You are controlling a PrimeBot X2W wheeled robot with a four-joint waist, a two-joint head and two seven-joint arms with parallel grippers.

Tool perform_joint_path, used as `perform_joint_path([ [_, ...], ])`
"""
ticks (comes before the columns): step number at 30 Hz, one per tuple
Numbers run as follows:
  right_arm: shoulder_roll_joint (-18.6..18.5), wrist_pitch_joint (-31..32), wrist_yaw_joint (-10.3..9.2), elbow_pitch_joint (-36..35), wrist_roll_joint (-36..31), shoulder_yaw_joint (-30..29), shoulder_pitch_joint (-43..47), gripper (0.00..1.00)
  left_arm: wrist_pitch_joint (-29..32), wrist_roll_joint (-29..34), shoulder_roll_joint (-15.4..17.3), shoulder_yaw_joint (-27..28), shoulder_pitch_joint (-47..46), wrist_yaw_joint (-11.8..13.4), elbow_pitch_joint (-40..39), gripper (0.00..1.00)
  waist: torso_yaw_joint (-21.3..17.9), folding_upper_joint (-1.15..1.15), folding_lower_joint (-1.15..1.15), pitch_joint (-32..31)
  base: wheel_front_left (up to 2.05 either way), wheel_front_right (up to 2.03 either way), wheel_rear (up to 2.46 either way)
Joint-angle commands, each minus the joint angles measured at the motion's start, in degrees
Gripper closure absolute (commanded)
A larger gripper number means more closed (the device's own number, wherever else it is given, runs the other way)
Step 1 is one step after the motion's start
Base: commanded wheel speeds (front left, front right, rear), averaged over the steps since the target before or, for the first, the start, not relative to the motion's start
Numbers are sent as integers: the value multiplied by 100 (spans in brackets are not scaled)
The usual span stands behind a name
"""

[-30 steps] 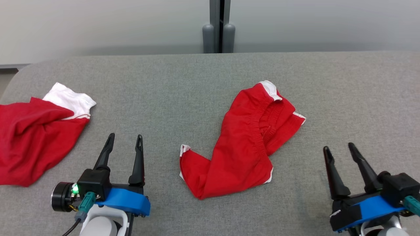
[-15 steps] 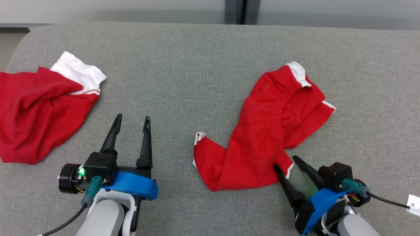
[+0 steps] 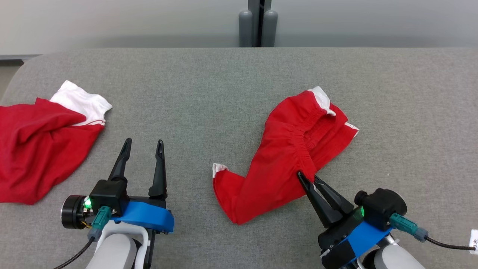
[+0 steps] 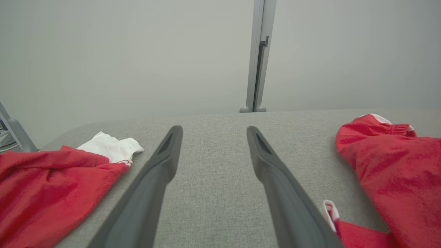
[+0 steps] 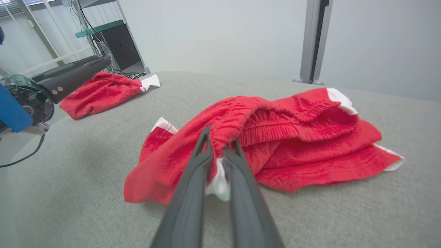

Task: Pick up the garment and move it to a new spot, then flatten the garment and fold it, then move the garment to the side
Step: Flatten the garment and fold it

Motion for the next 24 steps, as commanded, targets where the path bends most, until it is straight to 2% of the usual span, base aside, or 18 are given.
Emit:
perform_joint_path([
  [1,0,-18,3,-105,-39,2,40,100,-28,44,11,17,63,-9,-6,0,-69,0,0,-75,0,0,0],
  [8,103,88,3,-1308,-122,154,-155,100,-28,41,7,-5,139,-41,25,0,-137,0,0,-271,0,0,0],
  [14,261,87,3,-1719,9,202,-593,100,-29,38,-11,-57,147,-48,32,0,-63,0,0,-311,0,0,0],
  [18,321,98,2,-1666,76,185,-853,100,-28,40,-29,-72,95,-41,22,0,22,0,0,-263,0,0,0],
  [24,291,40,2,-954,235,-338,-662,100,-28,57,-112,-76,22,-37,-12,0,123,0,0,-121,0,0,0],
])
